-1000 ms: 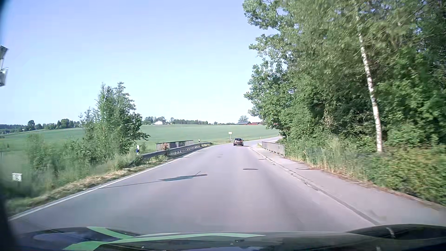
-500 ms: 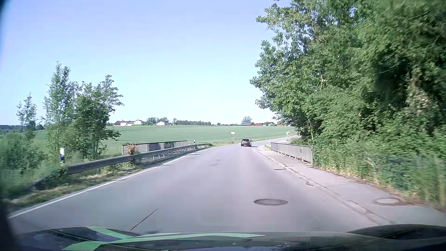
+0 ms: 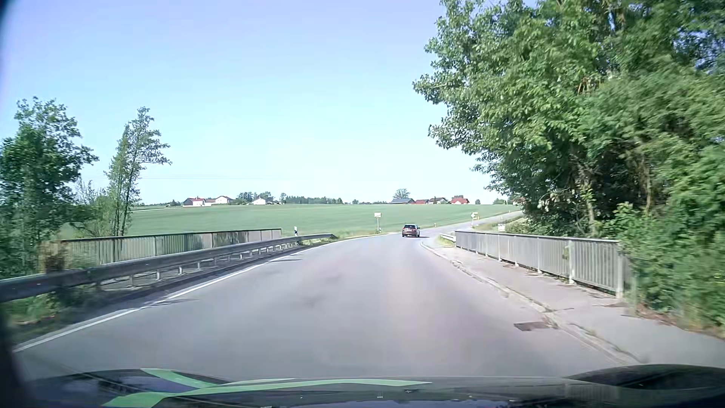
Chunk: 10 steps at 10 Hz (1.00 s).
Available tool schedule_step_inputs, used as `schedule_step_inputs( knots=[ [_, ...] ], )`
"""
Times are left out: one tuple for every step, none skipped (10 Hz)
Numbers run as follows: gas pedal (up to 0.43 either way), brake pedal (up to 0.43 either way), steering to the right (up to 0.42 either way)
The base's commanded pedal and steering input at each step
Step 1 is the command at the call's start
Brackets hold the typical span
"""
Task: Follow the waypoints while adhering to traffic rules and regulations
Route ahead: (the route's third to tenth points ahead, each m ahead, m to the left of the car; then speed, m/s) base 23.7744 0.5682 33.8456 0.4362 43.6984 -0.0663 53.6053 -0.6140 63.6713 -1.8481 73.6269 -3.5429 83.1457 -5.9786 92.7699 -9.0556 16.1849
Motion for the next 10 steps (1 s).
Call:
schedule_step_inputs(
  knots=[
    [0.11, 0.0, 0.002],
    [0.11, 0.0, 0.003],
    [0.11, 0.0, 0.003],
    [0.11, 0.0, 0.003],
    [0.11, 0.0, 0.003],
    [0.098, 0.0, 0.003],
    [0.098, 0.0, 0.005],
    [0.067, 0.0, 0.005],
    [0.059, 0.0, 0.005],
    [0.059, 0.0, 0.005]
  ],
)
